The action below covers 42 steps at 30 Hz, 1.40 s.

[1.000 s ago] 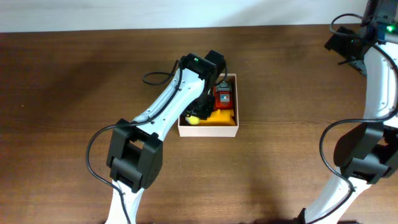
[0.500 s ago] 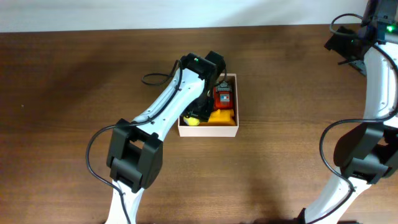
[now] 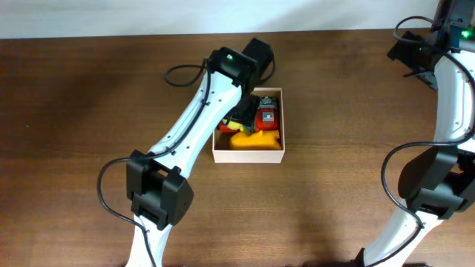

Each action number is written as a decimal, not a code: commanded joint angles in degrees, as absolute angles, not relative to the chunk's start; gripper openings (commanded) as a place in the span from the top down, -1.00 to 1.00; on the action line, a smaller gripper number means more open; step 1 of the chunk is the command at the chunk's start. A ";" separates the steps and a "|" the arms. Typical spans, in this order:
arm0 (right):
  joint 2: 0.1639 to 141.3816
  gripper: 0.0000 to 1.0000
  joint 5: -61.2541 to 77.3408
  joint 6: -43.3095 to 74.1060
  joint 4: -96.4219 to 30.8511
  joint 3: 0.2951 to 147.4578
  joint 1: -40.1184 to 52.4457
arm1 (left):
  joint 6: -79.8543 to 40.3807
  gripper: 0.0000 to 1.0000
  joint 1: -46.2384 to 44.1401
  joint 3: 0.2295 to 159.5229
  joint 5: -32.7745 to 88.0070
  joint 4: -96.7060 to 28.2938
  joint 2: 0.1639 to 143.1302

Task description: Pack container

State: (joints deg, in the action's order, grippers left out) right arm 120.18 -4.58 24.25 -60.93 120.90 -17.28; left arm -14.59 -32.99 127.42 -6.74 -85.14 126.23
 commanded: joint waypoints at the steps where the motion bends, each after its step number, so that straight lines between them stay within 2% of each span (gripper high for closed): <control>1: 120.18 -0.98 -4.51 24.95 -60.88 120.79 -17.21 | -13.82 -0.13 -32.80 128.25 -9.10 -86.24 126.54; 23: 120.18 -0.98 -4.51 24.95 -60.88 120.79 -17.21 | -13.82 -0.15 -32.10 127.39 -9.50 -89.01 126.58; 31: 120.18 -0.98 -4.51 24.95 -60.88 120.79 -17.21 | -13.82 -0.31 -32.10 127.39 -9.50 -89.01 126.58; 42: 120.18 -0.98 -4.51 24.95 -60.88 120.79 -17.21 | -13.82 -0.32 -32.10 127.39 -9.50 -89.01 126.58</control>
